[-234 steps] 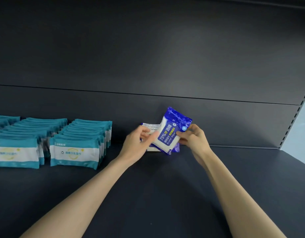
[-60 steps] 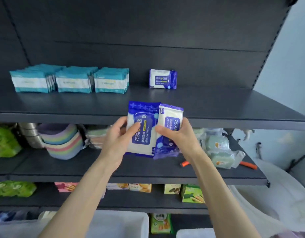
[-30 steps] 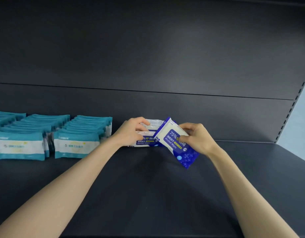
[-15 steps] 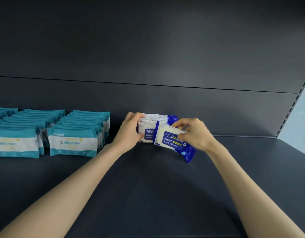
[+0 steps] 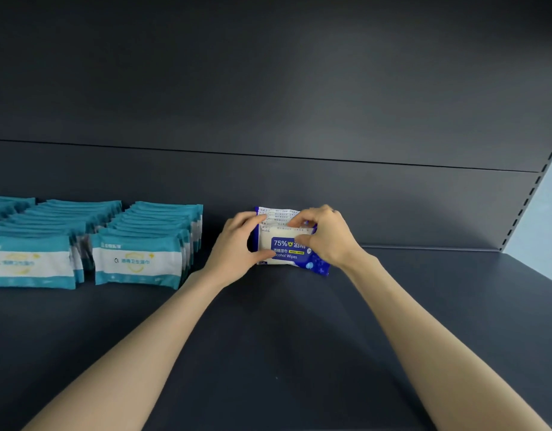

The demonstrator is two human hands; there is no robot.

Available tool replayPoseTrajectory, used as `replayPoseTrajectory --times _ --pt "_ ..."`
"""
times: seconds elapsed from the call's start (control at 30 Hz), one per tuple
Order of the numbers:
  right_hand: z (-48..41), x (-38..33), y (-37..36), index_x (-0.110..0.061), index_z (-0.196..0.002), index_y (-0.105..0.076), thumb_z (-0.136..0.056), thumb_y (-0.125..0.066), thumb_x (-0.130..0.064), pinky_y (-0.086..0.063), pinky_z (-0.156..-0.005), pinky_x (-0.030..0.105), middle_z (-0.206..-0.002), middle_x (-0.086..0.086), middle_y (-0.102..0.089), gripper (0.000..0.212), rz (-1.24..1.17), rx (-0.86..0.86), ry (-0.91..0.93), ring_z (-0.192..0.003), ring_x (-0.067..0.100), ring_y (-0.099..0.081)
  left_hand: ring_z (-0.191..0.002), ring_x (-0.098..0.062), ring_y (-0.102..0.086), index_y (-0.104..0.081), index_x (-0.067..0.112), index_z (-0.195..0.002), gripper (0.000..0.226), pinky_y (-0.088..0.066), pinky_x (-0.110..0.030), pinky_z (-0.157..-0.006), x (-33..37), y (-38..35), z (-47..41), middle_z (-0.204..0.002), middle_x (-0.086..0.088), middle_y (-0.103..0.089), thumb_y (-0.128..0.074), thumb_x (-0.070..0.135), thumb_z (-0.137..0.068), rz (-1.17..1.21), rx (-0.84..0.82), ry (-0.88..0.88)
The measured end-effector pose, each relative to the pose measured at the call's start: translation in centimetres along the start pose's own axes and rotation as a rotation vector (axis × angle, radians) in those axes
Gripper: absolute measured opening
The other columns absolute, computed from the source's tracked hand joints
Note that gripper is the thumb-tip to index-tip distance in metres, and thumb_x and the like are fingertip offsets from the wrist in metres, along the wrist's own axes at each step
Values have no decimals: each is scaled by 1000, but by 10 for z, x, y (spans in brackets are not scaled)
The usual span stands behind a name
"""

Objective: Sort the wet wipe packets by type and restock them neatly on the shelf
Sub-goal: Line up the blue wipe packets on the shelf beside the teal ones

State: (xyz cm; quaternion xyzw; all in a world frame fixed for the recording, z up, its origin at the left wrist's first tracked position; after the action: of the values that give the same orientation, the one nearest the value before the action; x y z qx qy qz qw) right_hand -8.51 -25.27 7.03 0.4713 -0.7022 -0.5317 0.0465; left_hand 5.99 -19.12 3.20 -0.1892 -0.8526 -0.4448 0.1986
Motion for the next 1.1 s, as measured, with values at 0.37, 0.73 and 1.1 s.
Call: replayPoseTrajectory --times 0.37,0.73,1.1 --pt "11 30 -21 -25 -149 -24 -83 -70 -35 -12 -115 39 -159 -2 -14 81 257 -124 -57 -144 21 -6 -128 -15 -37 -45 13 -136 67 -39 -33 -98 4 6 1 -143 4 -38 -73 37 -80 -224 36 -78" --pt "9 30 -29 -25 -151 -14 -89 -63 -39 -9 -117 40 -160 1 -7 81 339 -147 -55 -147 23 -1 -129 -24 -45 -27 13 -146 68 -44 -38 -99 4 -6 1 -157 5 -19 -63 28 -90 -189 -104 11" --pt "15 20 -9 -22 -150 -16 -87 -64 -39 -11 -116 48 -159 10 6 82 358 -157 -65 -146 33 3 -140 -27 -24 -22 14 -148 72 -30 -45 -110 29 10 0 -158 -3 -13 -58 38 -91 -454 -132 20"
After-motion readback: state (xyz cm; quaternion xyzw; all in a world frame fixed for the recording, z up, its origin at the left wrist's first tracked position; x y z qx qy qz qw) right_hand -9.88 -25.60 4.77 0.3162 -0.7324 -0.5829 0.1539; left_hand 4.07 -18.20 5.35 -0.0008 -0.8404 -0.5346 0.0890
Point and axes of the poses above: each hand's wrist, its own z-axis away from the middle knuckle, its own y-axis out of the back of the hand, x = y × z, the point moved 8 cm from there along -z, towards the middle knuckle
